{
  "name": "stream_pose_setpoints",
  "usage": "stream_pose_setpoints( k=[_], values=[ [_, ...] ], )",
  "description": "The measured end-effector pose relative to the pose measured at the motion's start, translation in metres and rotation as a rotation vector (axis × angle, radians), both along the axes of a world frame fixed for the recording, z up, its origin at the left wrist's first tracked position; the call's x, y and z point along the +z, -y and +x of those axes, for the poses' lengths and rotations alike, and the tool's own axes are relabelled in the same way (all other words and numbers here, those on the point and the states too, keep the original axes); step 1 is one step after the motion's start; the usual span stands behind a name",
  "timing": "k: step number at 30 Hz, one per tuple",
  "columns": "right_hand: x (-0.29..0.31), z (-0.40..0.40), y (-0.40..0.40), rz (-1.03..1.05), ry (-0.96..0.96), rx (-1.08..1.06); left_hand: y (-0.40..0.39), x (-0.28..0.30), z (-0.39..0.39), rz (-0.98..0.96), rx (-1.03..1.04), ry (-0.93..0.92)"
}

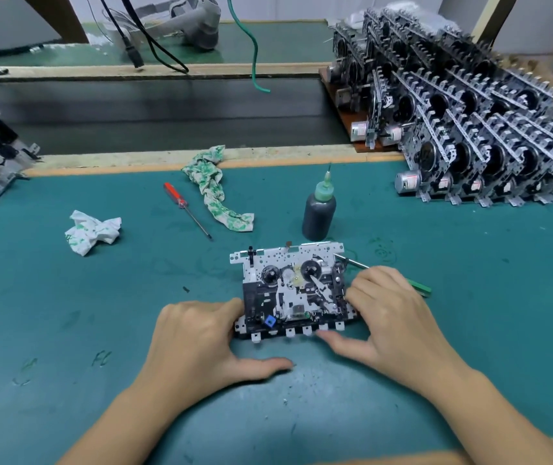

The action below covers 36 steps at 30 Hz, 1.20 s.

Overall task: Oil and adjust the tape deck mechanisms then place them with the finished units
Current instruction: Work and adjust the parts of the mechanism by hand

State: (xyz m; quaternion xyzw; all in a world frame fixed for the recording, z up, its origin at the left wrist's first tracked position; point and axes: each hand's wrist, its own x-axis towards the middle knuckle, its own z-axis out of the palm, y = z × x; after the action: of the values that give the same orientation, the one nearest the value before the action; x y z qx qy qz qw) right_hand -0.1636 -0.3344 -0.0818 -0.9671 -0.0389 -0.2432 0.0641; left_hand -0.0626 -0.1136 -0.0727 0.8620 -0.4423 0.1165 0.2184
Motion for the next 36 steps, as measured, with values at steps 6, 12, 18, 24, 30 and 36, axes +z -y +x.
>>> stream_pose_setpoints(
  k=[6,12,18,24,30,36],
  values=[
    [0.000,0.001,-0.004,0.038,0.008,0.024,0.008,-0.002,-0.007,0.003,0.209,0.021],
    [0.000,0.000,-0.007,0.037,0.039,0.006,0.006,-0.002,-0.002,-0.018,0.125,-0.018],
    [-0.001,0.001,-0.010,-0.034,0.096,-0.042,0.003,0.001,0.003,-0.041,0.068,-0.078],
    [0.000,-0.001,-0.010,-0.030,0.078,-0.080,0.002,-0.001,0.004,-0.019,0.003,-0.040],
    [0.000,0.000,-0.015,-0.021,0.081,-0.129,-0.001,-0.001,0.010,0.051,-0.015,0.010],
    [0.001,-0.003,-0.005,-0.073,0.013,-0.028,-0.004,-0.001,0.010,0.040,-0.051,-0.034]
  ],
)
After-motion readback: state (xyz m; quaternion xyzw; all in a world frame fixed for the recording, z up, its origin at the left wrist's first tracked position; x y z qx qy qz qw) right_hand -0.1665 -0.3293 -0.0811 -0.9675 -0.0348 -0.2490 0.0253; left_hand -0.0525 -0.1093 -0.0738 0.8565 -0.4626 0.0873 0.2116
